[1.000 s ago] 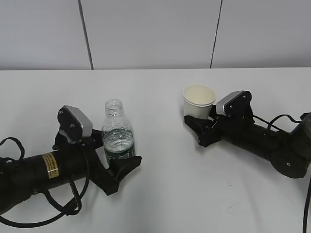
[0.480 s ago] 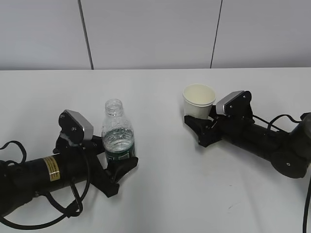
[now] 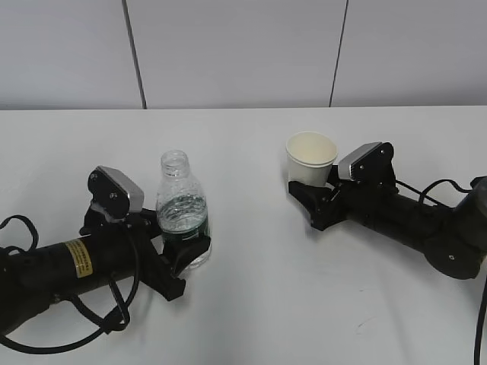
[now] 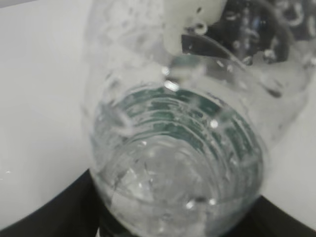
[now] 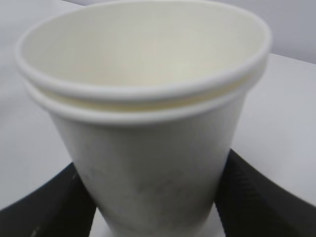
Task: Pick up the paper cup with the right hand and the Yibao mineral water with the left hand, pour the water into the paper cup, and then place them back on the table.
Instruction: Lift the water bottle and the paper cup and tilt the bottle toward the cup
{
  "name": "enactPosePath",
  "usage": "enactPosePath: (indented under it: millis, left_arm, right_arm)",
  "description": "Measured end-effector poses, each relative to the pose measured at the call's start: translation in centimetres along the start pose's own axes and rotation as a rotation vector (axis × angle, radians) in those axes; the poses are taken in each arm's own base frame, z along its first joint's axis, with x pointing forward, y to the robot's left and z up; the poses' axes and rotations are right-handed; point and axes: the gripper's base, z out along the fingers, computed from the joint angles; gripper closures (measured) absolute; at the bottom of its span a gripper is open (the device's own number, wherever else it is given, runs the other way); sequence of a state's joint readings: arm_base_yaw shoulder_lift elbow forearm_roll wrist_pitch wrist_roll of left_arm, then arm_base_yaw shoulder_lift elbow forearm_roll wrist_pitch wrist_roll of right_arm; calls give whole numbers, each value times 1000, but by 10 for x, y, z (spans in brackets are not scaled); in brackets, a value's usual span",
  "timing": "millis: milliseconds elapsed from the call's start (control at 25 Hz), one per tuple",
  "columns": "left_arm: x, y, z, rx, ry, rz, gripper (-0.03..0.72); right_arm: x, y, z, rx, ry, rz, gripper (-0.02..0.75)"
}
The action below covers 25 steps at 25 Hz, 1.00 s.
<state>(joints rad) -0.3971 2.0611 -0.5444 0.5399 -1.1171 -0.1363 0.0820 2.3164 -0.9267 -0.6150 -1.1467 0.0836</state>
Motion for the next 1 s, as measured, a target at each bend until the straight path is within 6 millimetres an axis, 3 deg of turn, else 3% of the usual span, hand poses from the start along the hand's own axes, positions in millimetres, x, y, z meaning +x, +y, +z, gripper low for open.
enactPosePath:
  millis: [200, 440, 720, 1000]
  left_arm:
    - [-2, 3, 0, -35, -9, 2, 295]
    - [-4, 6, -1, -73, -12, 144, 304]
    - [-28, 15, -8, -191, -73, 284, 305]
    - [-43, 22, 0, -219, -121, 376, 306]
  right_arm:
    - [0, 1, 0, -8, 1, 7, 244]
    - [-13, 5, -1, -79, -19, -2, 245]
    - [-19, 14, -3, -188, -19, -39, 245]
    - [-21, 36, 3, -274, -15, -51, 245]
